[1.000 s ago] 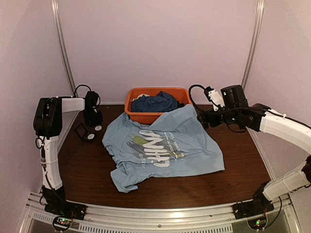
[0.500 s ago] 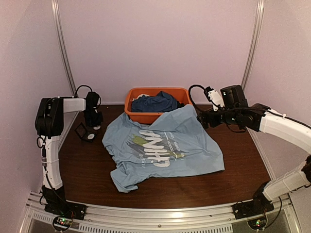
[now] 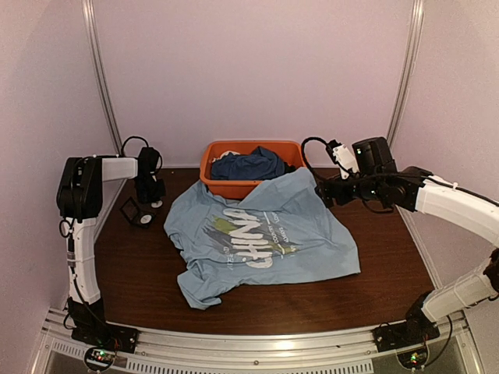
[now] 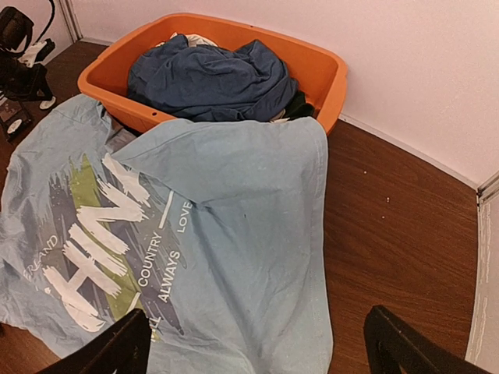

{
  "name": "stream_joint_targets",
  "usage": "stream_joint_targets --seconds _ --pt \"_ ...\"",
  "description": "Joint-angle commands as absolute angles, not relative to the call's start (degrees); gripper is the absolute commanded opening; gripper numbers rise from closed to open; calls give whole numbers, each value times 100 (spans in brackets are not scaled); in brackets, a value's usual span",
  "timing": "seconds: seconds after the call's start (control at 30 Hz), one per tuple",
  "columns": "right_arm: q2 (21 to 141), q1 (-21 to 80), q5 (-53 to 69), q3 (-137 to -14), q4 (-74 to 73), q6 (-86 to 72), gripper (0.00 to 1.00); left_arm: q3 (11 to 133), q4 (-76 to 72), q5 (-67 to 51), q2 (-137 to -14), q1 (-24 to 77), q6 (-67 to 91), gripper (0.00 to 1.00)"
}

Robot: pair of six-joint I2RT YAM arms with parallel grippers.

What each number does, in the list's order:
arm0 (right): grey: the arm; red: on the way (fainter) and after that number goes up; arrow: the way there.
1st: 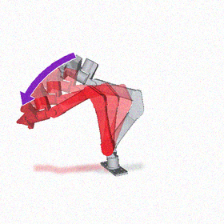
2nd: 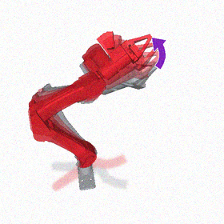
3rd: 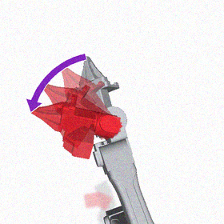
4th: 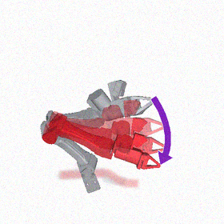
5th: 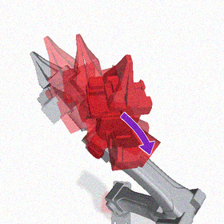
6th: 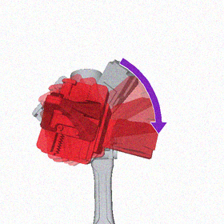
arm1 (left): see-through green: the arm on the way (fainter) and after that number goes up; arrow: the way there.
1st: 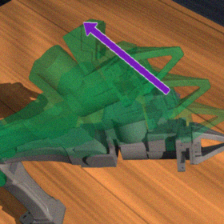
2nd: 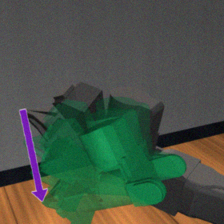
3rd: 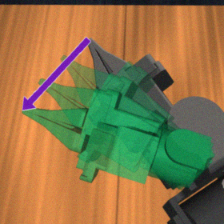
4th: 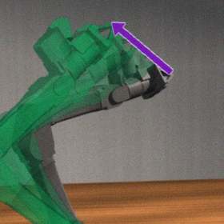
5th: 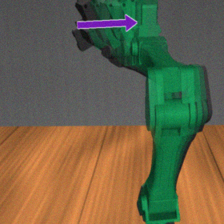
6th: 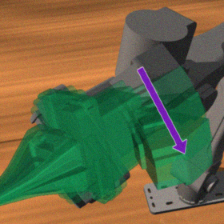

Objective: Pin the brooch onto the clothing
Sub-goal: Pick up the brooch from the corner of the board, then pass from the left arm to the right

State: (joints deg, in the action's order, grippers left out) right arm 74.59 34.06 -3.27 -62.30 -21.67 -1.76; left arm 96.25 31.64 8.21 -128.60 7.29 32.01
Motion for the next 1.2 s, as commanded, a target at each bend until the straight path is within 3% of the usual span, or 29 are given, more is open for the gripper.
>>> stream_joint_targets --seconds 0.0,0.7,1.17 --pt "7504 3445 -452 -6296 -2267 -213 97 9759 3281 905 -12985 730 3138 0" --pt "7520 3554 -253 -6249 -2192 -205 98 9693 3306 366 -11845 1000 3245 0" --pt "6931 3675 1874 -5199 -130 575 100 9021 2777 -955 -10469 2429 3380 0"
